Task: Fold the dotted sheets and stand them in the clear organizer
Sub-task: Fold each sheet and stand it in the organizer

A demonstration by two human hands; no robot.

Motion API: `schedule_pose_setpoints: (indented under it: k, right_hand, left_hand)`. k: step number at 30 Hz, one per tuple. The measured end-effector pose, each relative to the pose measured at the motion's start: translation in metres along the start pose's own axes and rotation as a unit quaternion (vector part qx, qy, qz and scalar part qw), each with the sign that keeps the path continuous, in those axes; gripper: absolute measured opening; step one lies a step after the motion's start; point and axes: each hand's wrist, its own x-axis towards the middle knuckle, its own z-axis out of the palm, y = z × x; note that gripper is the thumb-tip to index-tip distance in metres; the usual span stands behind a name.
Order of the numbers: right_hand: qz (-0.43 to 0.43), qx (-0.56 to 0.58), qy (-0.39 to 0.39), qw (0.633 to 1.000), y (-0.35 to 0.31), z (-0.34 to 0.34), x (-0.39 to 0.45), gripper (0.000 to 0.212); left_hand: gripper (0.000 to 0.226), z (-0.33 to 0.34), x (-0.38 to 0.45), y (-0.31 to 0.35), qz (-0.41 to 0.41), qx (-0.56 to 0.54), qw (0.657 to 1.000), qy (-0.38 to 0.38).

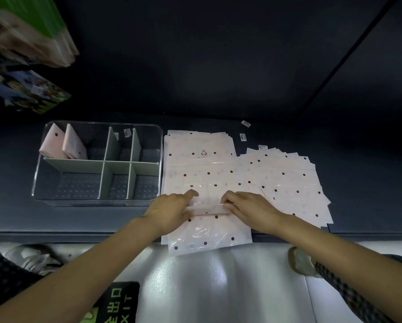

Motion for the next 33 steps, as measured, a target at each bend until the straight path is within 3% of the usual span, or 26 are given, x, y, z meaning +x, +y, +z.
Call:
schedule_pose_setpoints:
  k: [4,7,9,13,17,21,25,29,33]
  right_hand:
    - [0.034,0.000,0.031,0.999,0.002,-0.007,0.023,0.021]
    - [0.049,-0.008,0.035,0.998,0.007,-0.005,0.047,0.021]
    - [0.063,-0.020,0.031,0.997,0.010,-0.002,0.060,0.021]
    - [0.097,-0.034,0.016,0.995,0.018,0.007,0.075,0.023]
    - [0.118,-0.032,0.017,0.992,0.022,0.018,0.078,0.023]
    - [0.120,-0.050,0.076,0.989,0.017,0.024,0.072,0.024]
    - [0.085,0.039,0.194,0.977,-0.018,0.038,0.057,0.031]
    - [0.003,0.082,0.116,0.990,-0.053,0.063,0.049,0.043]
    - [0.071,0.096,0.097,0.988,-0.030,0.072,0.035,0.052]
  left_hand:
    - [0.059,-0.005,-0.007,0.013,0.021,-0.008,0.985,0.168]
    - [0.057,0.006,-0.014,0.025,0.075,0.027,0.964,0.252]
    - [0.057,0.022,-0.017,0.029,0.086,0.043,0.969,0.226]
    - [0.070,0.052,-0.012,0.020,0.048,0.074,0.993,0.081]
    - [0.076,0.070,-0.005,0.010,0.023,0.111,0.993,0.030]
    - [0.077,0.073,-0.001,0.008,0.006,0.128,0.992,0.010]
    - [0.074,0.073,0.001,0.011,0.000,0.138,0.990,-0.005]
    - [0.076,0.071,0.000,0.014,0.001,0.152,0.988,-0.017]
    - [0.074,0.071,-0.002,0.013,0.003,0.150,0.989,-0.012]
